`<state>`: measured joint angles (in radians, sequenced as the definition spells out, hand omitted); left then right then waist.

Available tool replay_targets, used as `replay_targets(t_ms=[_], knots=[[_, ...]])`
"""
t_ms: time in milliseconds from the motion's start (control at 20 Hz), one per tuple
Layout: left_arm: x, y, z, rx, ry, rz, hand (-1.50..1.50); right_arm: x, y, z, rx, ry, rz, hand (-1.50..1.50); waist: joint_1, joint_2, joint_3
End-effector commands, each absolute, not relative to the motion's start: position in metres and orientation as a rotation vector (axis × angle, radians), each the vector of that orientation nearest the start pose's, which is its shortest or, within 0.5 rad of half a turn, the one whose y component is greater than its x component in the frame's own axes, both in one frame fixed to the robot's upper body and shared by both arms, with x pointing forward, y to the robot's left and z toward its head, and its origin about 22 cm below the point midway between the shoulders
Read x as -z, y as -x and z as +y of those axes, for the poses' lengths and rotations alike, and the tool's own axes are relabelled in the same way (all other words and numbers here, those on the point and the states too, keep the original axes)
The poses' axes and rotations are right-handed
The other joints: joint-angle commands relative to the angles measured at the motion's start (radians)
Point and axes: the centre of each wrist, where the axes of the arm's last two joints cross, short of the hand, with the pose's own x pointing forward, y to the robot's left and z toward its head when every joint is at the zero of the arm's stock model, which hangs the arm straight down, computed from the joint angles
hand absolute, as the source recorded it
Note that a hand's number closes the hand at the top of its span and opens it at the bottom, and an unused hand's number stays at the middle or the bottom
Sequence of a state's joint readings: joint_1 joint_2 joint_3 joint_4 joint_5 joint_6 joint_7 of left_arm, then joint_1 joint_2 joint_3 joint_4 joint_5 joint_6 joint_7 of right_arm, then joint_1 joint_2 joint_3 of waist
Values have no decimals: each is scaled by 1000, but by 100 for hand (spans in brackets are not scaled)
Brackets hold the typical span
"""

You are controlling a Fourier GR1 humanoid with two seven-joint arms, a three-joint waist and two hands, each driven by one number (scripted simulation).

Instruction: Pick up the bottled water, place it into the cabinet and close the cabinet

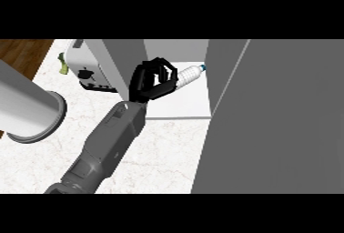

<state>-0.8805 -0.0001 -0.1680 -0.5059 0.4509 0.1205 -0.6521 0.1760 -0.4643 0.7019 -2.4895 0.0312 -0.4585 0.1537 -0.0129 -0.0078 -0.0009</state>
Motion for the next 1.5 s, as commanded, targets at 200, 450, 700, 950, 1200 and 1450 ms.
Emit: replay_targets(t_ms=[200, 450, 700, 950, 1200, 1450], knots=[[16, -345, 115, -89, 423, -1866, 150, -168, -85, -176, -242, -242, -1977, -150, 45, -14, 1], [15, -309, 138, -135, 444, -1832, 150, -174, -76, -179, -295, -266, -1960, -150, 47, -17, 1], [-2, -261, 167, -127, 481, -1840, 150, -166, -83, -170, -407, -340, -1917, 150, 47, -8, 1], [-8, -214, 188, -144, 466, -1862, 150, -170, -87, -159, -557, -506, -1842, 150, 66, -2, 0], [-32, -184, 210, -179, 437, -1866, 150, -185, -73, -154, -573, -618, -1839, 150, 50, -5, -1], [-23, -141, 243, -169, 404, -1895, 150, -179, -84, -130, -573, -583, -1853, 150, 47, -4, -4]])
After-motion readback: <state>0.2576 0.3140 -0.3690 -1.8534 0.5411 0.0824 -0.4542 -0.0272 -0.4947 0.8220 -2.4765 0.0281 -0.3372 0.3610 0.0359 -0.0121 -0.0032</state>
